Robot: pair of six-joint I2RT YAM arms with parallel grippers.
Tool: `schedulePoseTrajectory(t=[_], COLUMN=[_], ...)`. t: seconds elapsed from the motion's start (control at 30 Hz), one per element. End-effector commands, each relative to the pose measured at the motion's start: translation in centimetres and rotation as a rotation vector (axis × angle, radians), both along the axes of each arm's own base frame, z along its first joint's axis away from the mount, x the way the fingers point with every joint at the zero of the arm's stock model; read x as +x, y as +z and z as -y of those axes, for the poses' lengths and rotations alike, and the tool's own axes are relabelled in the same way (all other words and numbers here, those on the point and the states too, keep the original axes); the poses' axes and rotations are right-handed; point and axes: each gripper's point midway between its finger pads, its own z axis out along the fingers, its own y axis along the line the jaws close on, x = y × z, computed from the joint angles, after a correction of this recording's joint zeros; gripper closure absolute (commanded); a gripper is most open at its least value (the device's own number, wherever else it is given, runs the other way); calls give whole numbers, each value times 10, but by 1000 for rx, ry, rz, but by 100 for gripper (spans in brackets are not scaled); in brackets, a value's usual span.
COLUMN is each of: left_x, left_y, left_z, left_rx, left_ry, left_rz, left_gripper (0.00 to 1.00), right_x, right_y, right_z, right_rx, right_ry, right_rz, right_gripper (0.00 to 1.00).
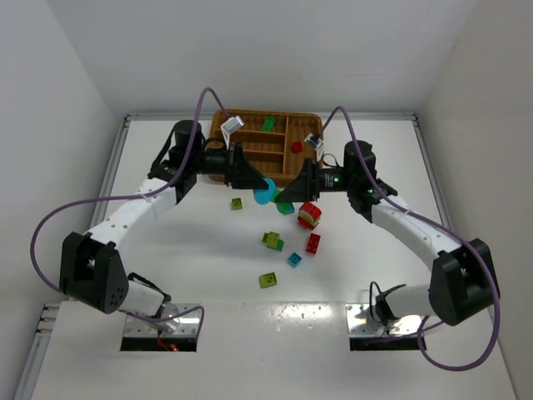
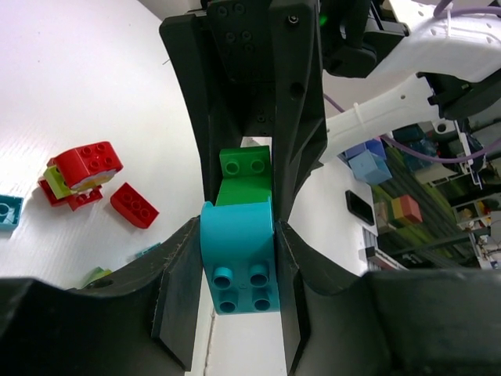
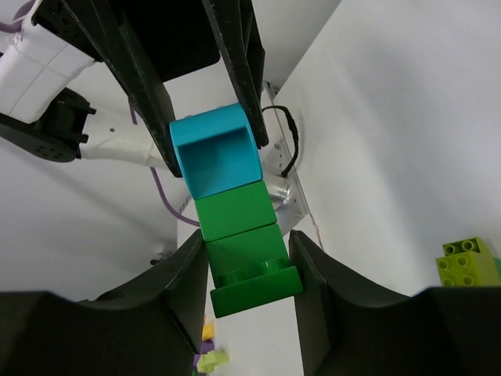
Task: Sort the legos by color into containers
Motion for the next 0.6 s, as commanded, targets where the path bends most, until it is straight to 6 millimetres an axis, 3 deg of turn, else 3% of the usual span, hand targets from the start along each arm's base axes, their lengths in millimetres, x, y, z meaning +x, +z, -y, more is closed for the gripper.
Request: schedulePoseTrajectory(t=[0.0, 0.03, 0.13, 0.4, 0.43, 0.47, 0.5, 0.57], left_x=[9, 9, 13, 43, 50, 56, 81, 112], left_y=[19, 19, 14, 6, 7, 6, -6, -11], left_z=[2, 2, -1, -33, -38, -39, -47, -59], left_rx=[-28, -19, -8, 19, 27, 43, 90, 171], left_ry=[0, -3, 7, 123, 160, 186, 301, 451], left_rz=[92, 103, 86, 50, 47, 21, -15, -97], left_gripper=[100, 100, 100, 100, 100, 100, 100, 100], right_x=[9, 10, 23, 36, 38, 39, 43, 55], right_y=[7, 8, -2, -23, -36, -32, -31, -55], right_z=[-2, -1, 12, 53, 59, 64, 69, 98], right_rx=[8, 4, -45, -142, -193, -211, -237, -395], right_ry=[-40, -62, -193, -415, -451, -481, -524, -694], right_rz=[36, 23, -6, -34, -61, -46, -42, -86], right_gripper=[81, 91, 100, 100, 100, 100, 100, 100])
